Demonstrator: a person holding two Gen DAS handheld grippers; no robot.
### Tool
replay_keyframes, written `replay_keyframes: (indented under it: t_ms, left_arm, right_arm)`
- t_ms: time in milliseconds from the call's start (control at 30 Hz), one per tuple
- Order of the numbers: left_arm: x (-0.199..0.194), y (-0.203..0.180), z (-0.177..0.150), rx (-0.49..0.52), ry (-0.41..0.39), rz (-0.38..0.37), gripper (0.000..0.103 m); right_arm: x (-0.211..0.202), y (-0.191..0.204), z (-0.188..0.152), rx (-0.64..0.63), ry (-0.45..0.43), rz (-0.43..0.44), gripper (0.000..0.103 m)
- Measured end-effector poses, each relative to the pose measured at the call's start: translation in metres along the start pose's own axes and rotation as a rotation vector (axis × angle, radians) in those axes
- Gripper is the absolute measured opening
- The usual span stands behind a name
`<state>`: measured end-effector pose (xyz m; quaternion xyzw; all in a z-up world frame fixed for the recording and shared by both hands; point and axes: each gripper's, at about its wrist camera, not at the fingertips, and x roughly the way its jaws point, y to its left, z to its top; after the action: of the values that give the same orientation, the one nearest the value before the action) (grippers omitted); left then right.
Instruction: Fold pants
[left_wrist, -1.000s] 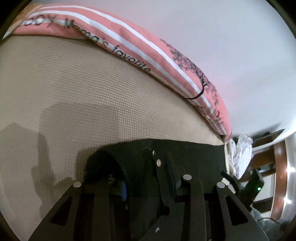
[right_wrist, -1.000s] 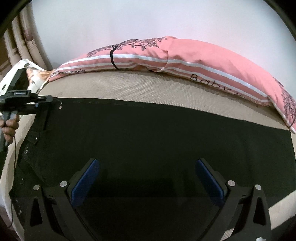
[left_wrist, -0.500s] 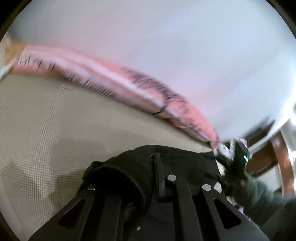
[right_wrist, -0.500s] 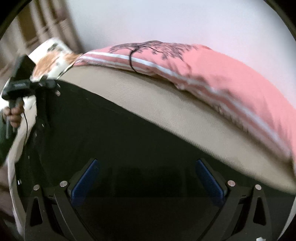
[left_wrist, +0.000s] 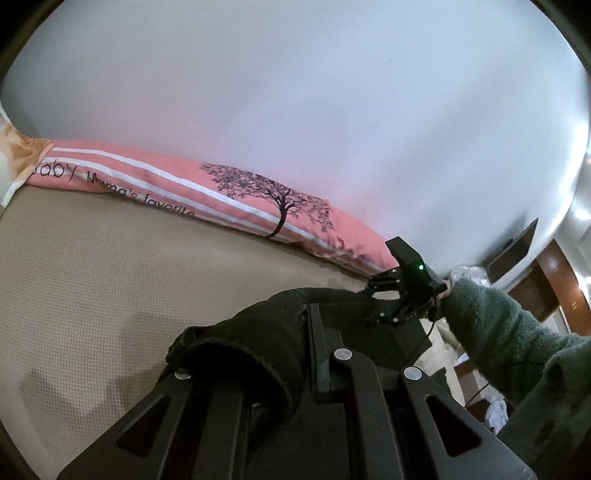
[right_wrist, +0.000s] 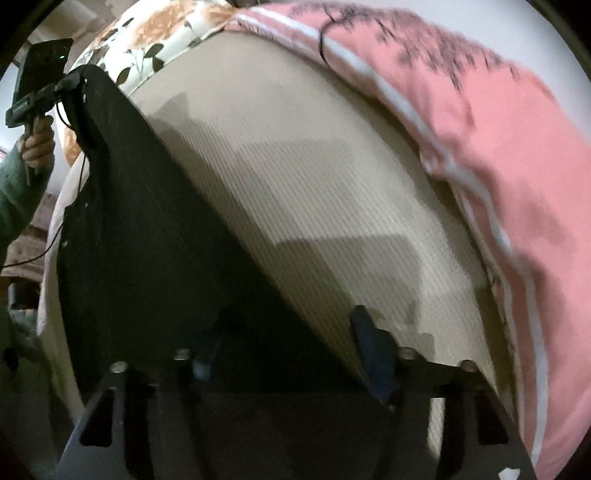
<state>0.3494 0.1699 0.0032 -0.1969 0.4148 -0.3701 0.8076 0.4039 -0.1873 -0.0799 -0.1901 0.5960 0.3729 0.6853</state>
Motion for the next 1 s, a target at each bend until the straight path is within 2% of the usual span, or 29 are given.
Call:
replay_keyframes:
  t_ms: [167, 367, 433, 533, 567, 700, 833, 1000]
  left_arm:
    - [-0.002, -0.005, -0.001, 0.005, 0.011, 0.021, 0.008]
    - [0.004, -0.002, -0.002, -0.008, 0.018, 0.051, 0.008]
    - [0.008, 0.002, -0.004, -0.008, 0.025, 0.082, 0.008]
    - [0.014, 0.009, -0.004, -0.010, 0.030, 0.129, 0.008]
    - [0.016, 0.010, -0.005, 0.021, -0.001, 0.135, 0.008]
    - [0.022, 0.010, -0.006, 0.058, 0.016, 0.189, 0.008]
    - [0.010, 0.001, -0.011, 0.087, 0.025, 0.187, 0.008]
    - [-0.016, -0.020, -0.029, 0.153, 0.055, 0.164, 0.008]
  right_arm:
    - [-0.004, -0.019, -0.023, 0.026, 0.020, -0.034, 0.028]
    - [-0.009, -0.009, -0.037, 0.043, -0.039, -0.147, 0.014]
    - [-0.013, -0.003, -0.041, 0.053, -0.064, -0.186, 0.011]
    - [-0.023, 0.011, -0.049, 0.098, -0.124, -0.259, 0.009]
    - [-0.027, 0.017, -0.052, 0.118, -0.149, -0.284, 0.009]
    - [-0.048, 0.041, -0.065, 0.199, -0.235, -0.360, 0.008]
    - [-0.071, 0.070, -0.079, 0.226, -0.287, -0.425, 0.007]
    - [-0.100, 0.111, -0.105, 0.253, -0.334, -0.450, 0.007]
